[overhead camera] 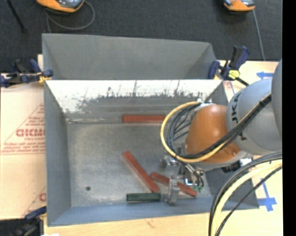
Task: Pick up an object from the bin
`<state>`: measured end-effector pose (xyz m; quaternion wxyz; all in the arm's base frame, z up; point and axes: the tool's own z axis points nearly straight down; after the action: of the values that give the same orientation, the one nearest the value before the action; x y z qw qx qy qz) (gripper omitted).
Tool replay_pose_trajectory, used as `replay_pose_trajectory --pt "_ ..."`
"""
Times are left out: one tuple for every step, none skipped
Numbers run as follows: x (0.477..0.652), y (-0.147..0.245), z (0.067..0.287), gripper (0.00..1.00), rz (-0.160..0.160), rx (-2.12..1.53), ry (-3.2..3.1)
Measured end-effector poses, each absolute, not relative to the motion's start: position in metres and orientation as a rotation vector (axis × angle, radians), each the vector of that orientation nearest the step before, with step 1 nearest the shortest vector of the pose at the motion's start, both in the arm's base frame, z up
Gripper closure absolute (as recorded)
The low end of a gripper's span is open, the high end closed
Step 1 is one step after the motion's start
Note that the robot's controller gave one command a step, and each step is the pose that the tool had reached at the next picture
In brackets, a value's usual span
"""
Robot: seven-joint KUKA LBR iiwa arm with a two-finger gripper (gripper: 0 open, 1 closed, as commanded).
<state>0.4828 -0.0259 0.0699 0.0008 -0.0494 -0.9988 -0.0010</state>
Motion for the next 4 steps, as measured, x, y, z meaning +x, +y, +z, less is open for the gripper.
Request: replay_pose_trajectory --pt "0.4856 -0.0273 0.0701 1.00 -0.002 -0.157 -3.141" --pt "0.4859 -0.0273 0.0702 0.00 -0.002 -0.157 -3.141" --pt "0.4856 -0.0273 0.0701 1.00 -0.002 -0.158 -3.141" --pt "0.4859 -0.0273 0.0702 0.00 -0.002 -0.158 -3.141"
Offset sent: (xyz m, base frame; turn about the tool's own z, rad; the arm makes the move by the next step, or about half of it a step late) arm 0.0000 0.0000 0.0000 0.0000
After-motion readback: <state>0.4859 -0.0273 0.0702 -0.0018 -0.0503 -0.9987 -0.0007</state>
